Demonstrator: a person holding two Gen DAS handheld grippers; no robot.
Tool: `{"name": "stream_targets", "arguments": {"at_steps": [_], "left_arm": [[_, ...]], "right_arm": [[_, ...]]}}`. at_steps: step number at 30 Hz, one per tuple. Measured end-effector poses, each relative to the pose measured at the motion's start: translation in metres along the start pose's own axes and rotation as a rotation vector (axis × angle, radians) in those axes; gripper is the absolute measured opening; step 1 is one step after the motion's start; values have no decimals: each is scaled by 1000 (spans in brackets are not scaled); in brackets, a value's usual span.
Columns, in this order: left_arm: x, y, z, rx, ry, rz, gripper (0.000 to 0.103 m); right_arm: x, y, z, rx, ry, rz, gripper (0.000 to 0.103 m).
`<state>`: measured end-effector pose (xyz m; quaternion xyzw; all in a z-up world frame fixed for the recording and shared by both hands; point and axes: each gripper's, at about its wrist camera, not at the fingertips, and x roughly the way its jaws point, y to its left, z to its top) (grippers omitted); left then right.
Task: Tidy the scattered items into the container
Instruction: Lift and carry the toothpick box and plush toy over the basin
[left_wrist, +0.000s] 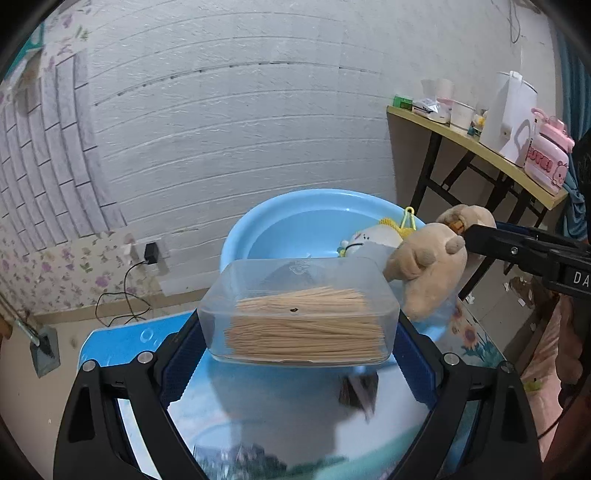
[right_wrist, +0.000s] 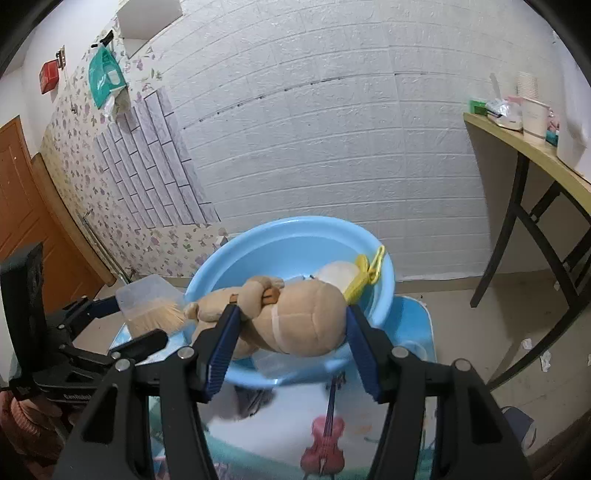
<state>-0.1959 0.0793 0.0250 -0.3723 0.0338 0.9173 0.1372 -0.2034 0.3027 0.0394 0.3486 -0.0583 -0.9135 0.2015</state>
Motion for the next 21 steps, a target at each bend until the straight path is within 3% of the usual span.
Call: {"name": "stream_targets", "arguments": {"at_steps": [14, 21], "left_arm": [[71, 15, 40, 5, 7, 10, 93], [101, 9, 42, 56, 63, 52, 93]], "right_arm": [[70, -12, 42, -23, 28, -70, 57], [93, -20, 44, -27, 81, -107, 59]]}}
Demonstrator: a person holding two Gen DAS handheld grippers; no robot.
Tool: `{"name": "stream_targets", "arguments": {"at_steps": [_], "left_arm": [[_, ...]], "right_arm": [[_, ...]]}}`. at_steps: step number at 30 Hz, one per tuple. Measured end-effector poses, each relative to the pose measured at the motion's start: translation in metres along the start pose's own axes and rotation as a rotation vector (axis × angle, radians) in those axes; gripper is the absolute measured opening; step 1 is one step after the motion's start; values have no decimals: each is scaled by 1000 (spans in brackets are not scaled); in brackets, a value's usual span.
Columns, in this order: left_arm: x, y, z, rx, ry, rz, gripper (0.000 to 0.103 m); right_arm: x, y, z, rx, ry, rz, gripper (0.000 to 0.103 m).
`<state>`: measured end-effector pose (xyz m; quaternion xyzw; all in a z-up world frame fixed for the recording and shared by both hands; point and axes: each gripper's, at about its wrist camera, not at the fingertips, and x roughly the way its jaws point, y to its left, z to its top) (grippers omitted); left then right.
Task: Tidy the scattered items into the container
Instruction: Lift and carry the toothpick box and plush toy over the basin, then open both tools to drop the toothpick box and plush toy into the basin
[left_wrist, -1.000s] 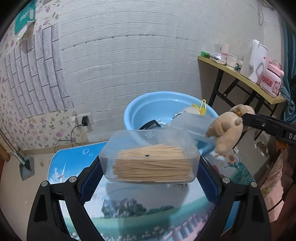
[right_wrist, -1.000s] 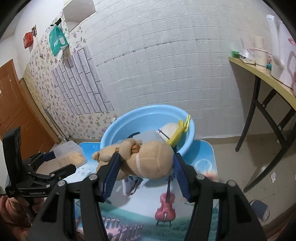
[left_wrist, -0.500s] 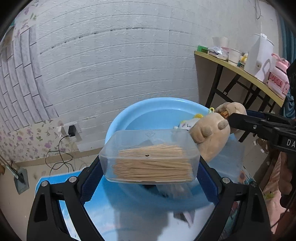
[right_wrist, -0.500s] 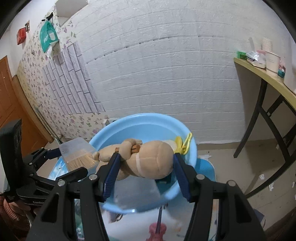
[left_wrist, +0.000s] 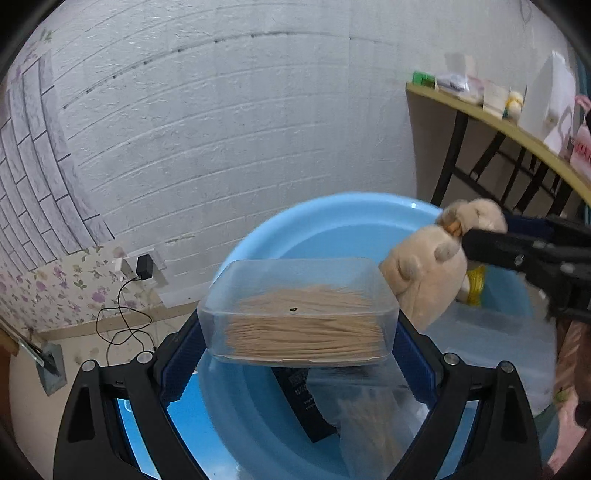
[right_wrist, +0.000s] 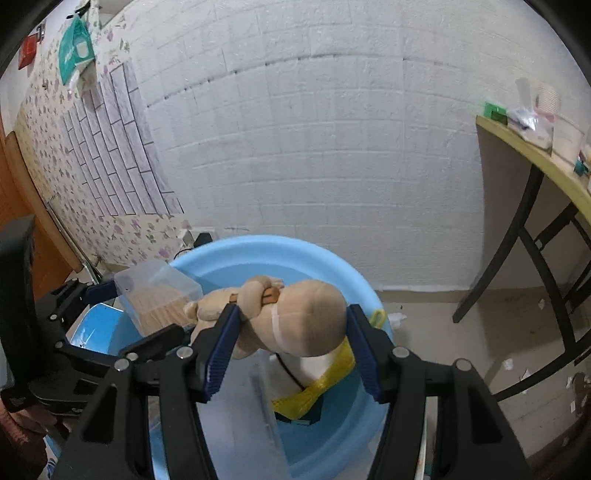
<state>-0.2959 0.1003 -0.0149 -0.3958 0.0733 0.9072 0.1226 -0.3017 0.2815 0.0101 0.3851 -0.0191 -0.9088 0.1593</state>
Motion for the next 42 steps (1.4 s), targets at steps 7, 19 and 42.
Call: {"name": "stream_targets", "arguments": {"at_steps": [7, 19, 42], "left_arm": [[-8, -1, -8, -11, -2, -12, 93], [-35, -10, -20, 1, -32, -13, 93], [-80, -14, -61, -9, -63, 12, 93]], "right_arm": [[2, -5, -6, 19, 48, -7, 60], [-15, -3, -25, 40, 75, 8, 60], [-78, 22, -70, 29, -15, 54, 60]]}}
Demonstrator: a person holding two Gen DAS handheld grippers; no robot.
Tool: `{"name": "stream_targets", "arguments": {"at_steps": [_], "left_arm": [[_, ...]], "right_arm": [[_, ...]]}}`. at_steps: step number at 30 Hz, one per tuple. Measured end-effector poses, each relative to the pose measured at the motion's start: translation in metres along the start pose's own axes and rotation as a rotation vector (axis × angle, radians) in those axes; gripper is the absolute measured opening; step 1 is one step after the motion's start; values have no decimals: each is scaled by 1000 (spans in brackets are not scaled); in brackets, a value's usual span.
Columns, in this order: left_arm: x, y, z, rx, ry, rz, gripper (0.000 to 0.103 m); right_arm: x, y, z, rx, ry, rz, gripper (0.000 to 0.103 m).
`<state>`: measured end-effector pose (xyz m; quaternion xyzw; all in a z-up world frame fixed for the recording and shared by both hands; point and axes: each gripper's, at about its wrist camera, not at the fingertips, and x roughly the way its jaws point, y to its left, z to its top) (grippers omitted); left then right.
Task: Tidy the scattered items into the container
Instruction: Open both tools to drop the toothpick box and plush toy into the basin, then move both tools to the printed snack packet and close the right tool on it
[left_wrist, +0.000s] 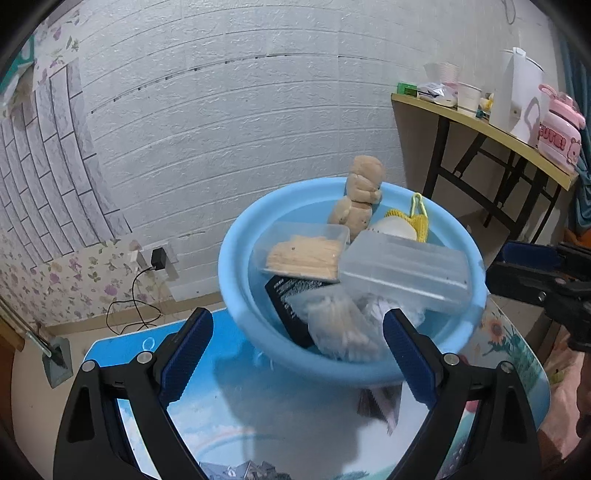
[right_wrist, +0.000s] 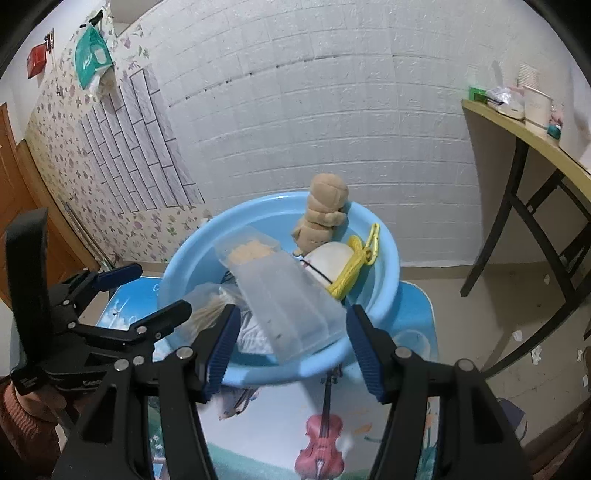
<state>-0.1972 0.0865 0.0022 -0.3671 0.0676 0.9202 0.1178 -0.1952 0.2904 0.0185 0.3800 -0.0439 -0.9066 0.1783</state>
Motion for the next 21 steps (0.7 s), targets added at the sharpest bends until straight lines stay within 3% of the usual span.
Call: {"name": "stream_targets", "arguments": {"at_steps": [11, 21], "left_arm": [[-13, 10, -28, -14, 12, -24, 93], [-10, 16, -54, -48, 43, -131, 93]], "right_arm": [[-12, 19, -37, 0, 17, 21, 60], [8, 20, -62, 17, 110, 24, 60]]}}
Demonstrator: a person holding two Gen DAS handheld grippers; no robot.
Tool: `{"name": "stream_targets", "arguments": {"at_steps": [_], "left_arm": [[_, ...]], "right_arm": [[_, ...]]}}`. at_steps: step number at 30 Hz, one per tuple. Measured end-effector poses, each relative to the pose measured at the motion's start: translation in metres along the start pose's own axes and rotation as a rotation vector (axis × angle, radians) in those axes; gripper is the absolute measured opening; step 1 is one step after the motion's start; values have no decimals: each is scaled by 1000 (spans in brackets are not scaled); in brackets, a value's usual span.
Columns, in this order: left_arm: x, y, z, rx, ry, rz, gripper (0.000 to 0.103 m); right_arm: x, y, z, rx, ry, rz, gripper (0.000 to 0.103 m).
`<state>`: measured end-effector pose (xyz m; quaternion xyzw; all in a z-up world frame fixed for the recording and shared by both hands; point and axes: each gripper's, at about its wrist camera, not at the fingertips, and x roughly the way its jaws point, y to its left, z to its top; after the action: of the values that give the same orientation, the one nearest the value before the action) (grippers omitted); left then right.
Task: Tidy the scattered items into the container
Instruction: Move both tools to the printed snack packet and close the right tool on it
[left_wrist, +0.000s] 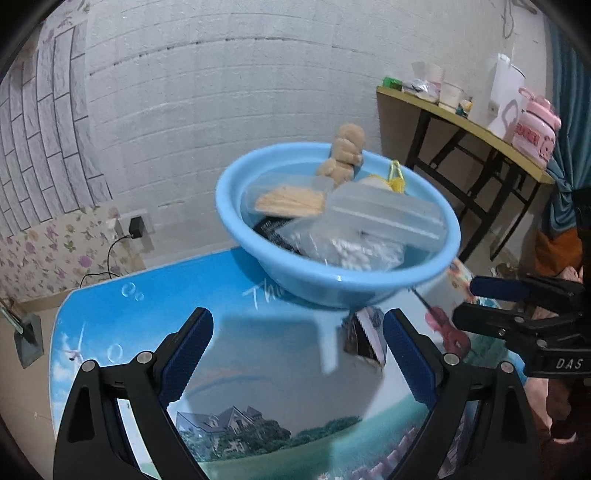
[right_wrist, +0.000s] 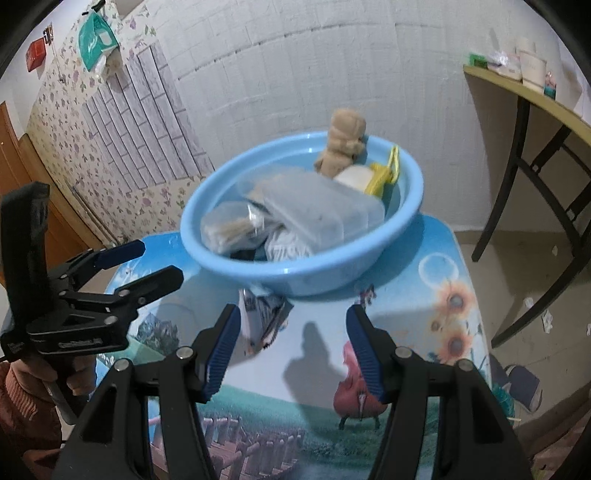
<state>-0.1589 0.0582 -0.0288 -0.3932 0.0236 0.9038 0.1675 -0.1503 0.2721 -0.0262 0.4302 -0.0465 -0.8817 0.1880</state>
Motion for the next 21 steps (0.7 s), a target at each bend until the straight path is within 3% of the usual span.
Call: {"name": "stream_targets", "arguments": {"at_steps": [7, 14, 21], "left_arm": [[16, -8, -16, 35, 47, -47, 90], [36, -11, -24, 52, 101, -64, 72], [55, -18, -28, 90, 148, -127, 60]], "right_arm": [[22, 4, -8, -22, 58, 14, 60], [46, 12, -6, -48, 103, 33, 60], [62, 19, -1, -56, 130, 69, 60]]}}
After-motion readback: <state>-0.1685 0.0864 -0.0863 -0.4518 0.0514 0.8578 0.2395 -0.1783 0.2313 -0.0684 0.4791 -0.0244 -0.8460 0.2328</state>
